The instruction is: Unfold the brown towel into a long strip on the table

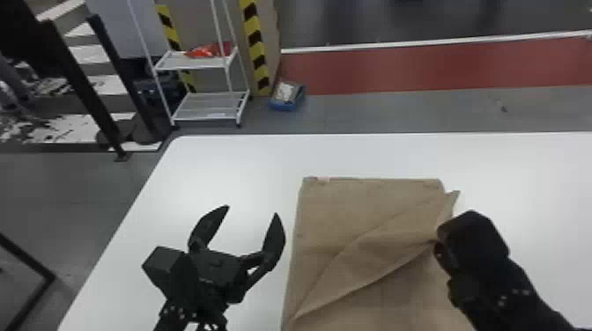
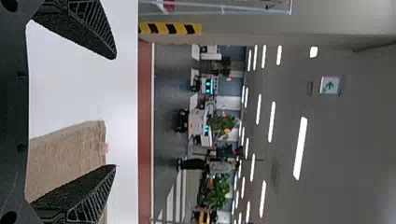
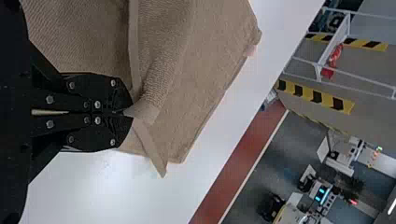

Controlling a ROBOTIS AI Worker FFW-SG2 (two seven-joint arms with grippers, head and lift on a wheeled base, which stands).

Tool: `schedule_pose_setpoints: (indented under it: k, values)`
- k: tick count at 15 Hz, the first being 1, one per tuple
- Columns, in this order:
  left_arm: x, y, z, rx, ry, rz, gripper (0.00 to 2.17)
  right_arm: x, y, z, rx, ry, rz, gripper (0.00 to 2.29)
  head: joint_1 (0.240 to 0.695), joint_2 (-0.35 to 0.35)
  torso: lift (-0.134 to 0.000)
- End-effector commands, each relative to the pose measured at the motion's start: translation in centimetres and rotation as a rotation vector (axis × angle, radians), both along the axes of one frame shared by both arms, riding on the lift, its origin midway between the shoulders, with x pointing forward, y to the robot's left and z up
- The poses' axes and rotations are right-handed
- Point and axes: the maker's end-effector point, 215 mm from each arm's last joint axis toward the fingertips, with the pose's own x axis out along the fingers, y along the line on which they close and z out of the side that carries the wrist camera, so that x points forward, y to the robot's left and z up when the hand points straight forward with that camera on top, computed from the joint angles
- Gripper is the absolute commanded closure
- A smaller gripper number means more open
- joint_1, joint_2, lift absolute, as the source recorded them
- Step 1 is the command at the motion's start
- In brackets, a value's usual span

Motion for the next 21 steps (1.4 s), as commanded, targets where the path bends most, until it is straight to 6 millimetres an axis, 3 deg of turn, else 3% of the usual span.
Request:
schedule_pose_setpoints:
  k: [1, 2, 3, 5, 9, 13, 21]
  values:
    - [2.2, -2.0, -0.6, -0.013, 0.068, -0.093, 0.07, -0.8, -4.5, 2.5, 0.044, -0.039, -0.076, 1.56, 0.695, 0.106, -0.124]
    - [3.3, -2.4, -0.5, -0.010, 0.087, -0.113, 0.08, -1.5, -5.5, 2.9, 0.051, -0.043, -0.085, 1.56, 0.695, 0.063, -0.124]
    - [3.7, -1.7, -0.5, 0.002, 0.089, -0.102, 0.08, -1.5, -6.1, 2.7, 0.058, -0.032, -0.080, 1.56, 0.695, 0.000, -0.124]
    - [4.7, -0.1, -1.0, 0.018, 0.127, -0.078, 0.08, -1.2, -7.0, 2.2, 0.090, -0.004, -0.065, 1.56, 0.695, -0.022, -0.124]
    - [8.3, 0.4, -2.9, 0.039, 0.251, -0.075, 0.14, -0.9, -10.1, 1.1, 0.070, 0.035, -0.083, 1.56, 0.695, -0.030, -0.124]
    - [10.8, 0.2, -4.9, 0.038, 0.298, -0.074, 0.14, -0.8, -11.6, 0.8, 0.047, 0.054, -0.100, 1.56, 0.695, -0.052, -0.124]
    - [15.8, -2.0, -7.6, 0.080, 0.357, -0.102, 0.14, -0.5, -18.2, -0.5, 0.046, 0.095, -0.218, 1.56, 0.695, -0.134, -0.124]
